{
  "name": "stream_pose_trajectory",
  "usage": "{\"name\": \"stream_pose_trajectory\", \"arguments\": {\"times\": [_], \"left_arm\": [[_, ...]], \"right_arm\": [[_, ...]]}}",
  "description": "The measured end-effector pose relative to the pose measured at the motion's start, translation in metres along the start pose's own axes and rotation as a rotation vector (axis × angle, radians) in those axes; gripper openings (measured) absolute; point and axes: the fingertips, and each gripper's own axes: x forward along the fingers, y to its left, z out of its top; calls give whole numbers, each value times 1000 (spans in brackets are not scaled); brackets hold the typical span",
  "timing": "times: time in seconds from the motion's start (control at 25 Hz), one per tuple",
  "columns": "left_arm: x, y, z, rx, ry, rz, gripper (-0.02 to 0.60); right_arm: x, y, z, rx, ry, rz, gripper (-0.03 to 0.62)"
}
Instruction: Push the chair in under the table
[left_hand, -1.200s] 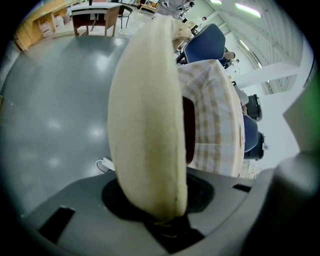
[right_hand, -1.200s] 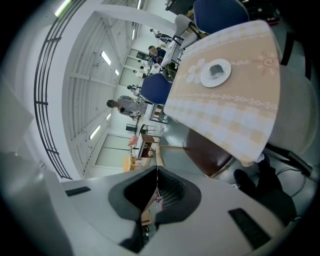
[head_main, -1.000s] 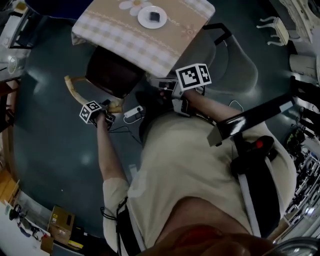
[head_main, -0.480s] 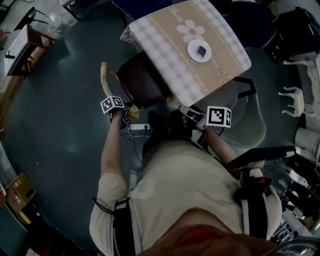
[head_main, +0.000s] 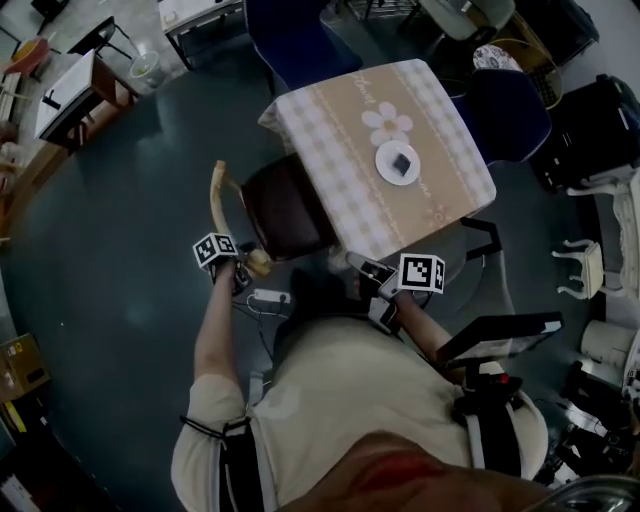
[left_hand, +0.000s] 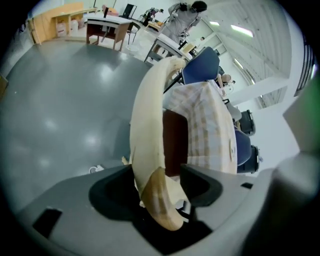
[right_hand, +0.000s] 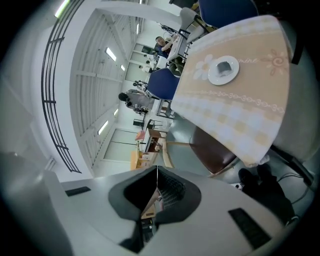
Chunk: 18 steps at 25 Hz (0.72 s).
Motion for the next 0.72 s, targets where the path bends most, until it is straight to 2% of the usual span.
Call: {"name": "stream_pose_trajectory", "arguments": {"times": [0.24,0.32,0.36,0.4,0.44,0.48,0.52,0.72], "left_arm": [[-27,0,-5,5,-84,30,268],[-39,0,-7,0,-136,30,265],[-47,-2,-6,-1,-173,30,252],[-56,-4,-4,4,-217,34,208],[-66,-7,-2,18,-265,43,129],[-75,-13,0,41,-311,52,41],[-84,-21,1,72,-351,54,12],[-121,-101,0,276,-467,-29,8]], "right_arm": [[-8,-4,15,-6,24,33,12],[-9,-3,19,-7,31,45,12],[-9,-2,21,-8,36,52,12],[-9,-1,22,-9,40,59,12],[-9,0,24,-12,45,67,12],[-9,2,26,-13,50,74,12],[-9,3,27,-14,55,80,12],[-9,4,31,-22,78,109,12]]}}
